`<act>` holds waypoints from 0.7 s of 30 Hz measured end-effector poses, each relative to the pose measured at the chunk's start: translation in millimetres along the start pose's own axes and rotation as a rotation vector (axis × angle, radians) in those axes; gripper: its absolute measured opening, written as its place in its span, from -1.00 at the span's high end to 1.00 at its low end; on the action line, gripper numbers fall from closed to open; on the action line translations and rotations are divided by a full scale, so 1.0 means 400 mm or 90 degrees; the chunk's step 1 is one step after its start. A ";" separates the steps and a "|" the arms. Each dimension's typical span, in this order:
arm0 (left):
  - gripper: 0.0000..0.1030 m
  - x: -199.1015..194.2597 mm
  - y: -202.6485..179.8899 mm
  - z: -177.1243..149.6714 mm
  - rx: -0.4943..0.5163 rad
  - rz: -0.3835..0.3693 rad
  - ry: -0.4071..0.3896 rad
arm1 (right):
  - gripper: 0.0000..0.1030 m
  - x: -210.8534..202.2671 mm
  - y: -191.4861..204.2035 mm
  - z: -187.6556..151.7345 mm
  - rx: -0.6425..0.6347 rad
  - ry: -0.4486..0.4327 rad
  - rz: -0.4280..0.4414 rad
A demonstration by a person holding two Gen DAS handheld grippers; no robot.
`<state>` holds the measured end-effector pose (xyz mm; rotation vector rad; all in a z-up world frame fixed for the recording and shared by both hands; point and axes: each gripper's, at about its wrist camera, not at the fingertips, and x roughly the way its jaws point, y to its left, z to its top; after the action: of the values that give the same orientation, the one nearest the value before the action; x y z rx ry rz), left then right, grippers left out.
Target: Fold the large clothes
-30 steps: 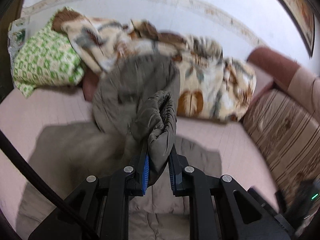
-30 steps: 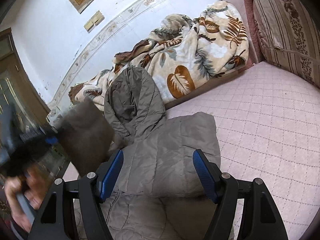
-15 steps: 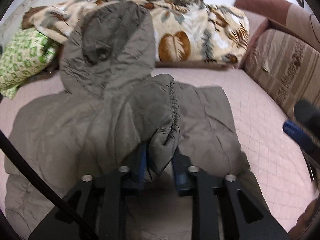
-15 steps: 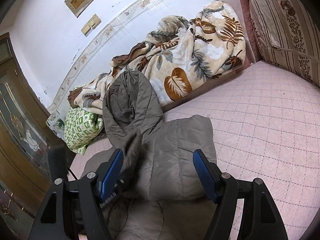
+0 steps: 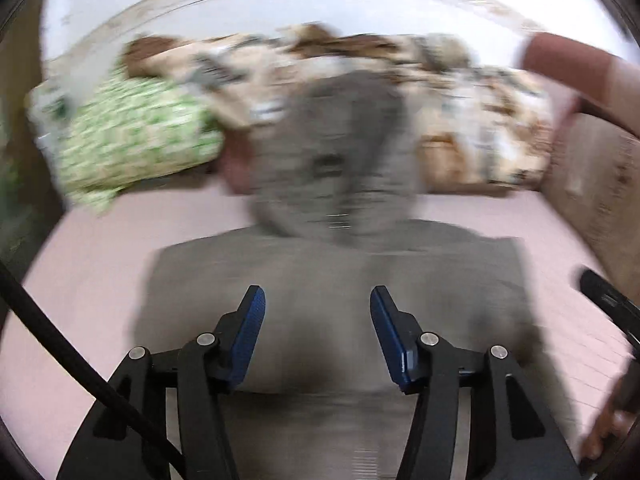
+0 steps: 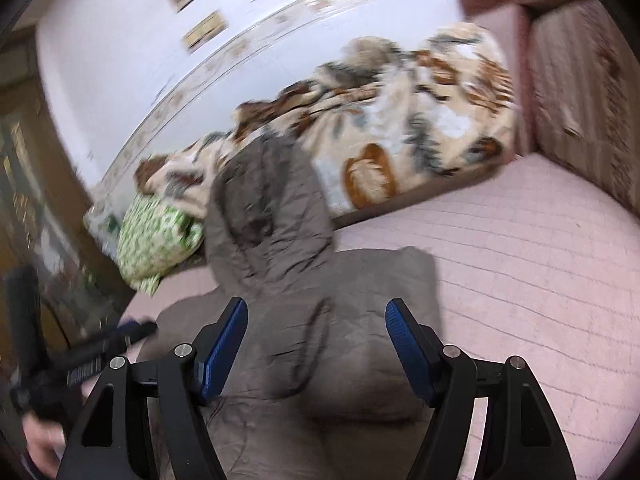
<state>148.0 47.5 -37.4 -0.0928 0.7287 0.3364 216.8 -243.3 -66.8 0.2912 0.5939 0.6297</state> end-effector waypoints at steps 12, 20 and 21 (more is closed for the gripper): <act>-0.05 0.214 0.200 -0.126 -0.077 0.059 0.127 | 0.12 0.212 0.111 -0.099 -0.157 0.146 -0.066; -0.07 0.225 0.196 -0.140 -0.069 0.062 0.116 | 0.13 0.302 0.064 -0.137 -0.139 0.230 -0.104; -0.07 0.225 0.196 -0.141 -0.067 0.063 0.114 | 0.12 0.304 0.061 -0.142 -0.136 0.235 -0.106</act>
<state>148.5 134.2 -136.8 -0.1883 0.8947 0.4650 250.5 -143.7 -153.7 -0.0785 0.8869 0.5829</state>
